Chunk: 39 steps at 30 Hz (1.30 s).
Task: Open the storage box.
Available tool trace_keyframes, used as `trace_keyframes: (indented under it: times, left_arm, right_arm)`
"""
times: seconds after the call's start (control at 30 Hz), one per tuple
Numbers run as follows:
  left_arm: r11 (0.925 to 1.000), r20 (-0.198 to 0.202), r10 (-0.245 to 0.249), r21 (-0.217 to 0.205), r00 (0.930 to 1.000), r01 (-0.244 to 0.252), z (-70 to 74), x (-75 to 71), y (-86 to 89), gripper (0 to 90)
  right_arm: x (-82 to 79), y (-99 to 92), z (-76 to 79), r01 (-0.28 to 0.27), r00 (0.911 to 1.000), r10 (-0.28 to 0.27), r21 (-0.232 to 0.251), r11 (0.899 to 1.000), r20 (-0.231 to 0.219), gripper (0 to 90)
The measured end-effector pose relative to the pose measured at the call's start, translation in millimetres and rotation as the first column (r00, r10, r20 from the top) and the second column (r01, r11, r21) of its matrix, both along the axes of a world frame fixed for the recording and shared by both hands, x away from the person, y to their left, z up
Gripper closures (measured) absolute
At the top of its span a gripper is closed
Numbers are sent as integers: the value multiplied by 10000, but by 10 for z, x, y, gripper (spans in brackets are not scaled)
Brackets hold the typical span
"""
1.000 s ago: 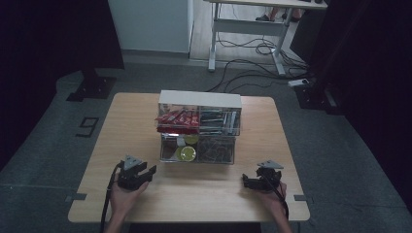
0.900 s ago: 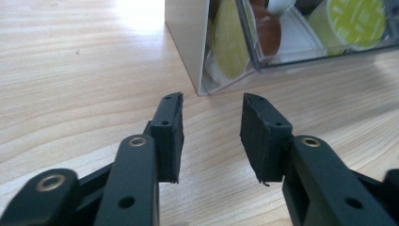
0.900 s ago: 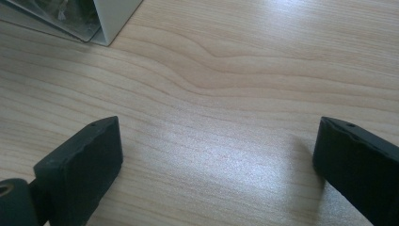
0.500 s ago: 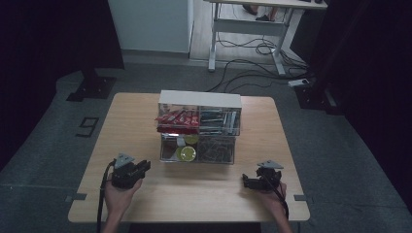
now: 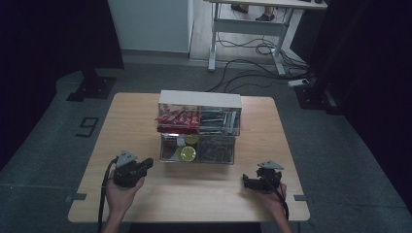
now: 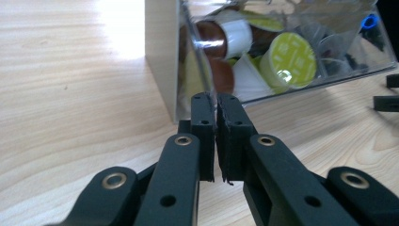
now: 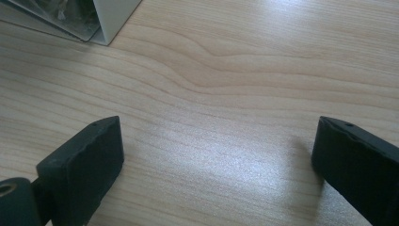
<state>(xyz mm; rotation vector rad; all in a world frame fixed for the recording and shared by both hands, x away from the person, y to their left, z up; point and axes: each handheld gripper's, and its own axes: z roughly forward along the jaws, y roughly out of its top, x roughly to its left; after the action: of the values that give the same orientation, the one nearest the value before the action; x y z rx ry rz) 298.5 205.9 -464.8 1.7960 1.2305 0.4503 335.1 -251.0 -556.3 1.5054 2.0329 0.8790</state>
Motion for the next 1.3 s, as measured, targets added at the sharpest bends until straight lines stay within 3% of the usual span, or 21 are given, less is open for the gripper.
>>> trace_keyframes:
  times: [0.33,1.3]
  left_arm:
    - [9990,260,-396,-208,9989,401,249,73,-123,854]
    - [9958,702,-857,-264,9938,877,579,150,-293,865]
  right_arm:
    - [-2,-1,0,8,10000,-8,-4,10000,10,30]
    - [-9,-4,2,102,9999,-102,20,9999,46,48]
